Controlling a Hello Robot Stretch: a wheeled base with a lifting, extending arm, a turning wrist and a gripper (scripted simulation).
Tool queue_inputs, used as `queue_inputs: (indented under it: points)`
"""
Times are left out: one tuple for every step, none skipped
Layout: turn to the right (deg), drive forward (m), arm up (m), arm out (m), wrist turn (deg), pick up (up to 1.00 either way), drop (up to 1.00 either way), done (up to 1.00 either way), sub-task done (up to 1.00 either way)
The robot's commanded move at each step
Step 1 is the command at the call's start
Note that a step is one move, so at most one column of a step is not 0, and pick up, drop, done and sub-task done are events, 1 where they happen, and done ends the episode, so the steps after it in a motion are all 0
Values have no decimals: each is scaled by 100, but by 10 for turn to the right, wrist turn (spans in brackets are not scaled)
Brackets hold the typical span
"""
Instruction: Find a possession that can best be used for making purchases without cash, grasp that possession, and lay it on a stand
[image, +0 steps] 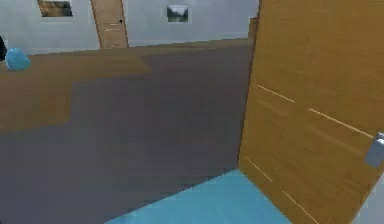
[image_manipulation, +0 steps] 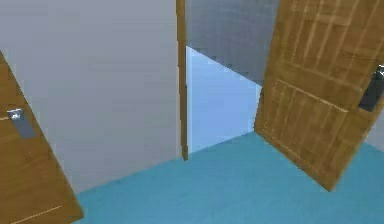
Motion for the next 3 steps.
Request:
queue_inputs:
  points:
    - [-210, 0, 0, 0, 0, 0, 0, 0, 0]
    - [-30, 0, 0, 0, 0, 0, 0, 0, 0]
    - [0, 50, 0, 0, 0, 0, 0, 0, 0]
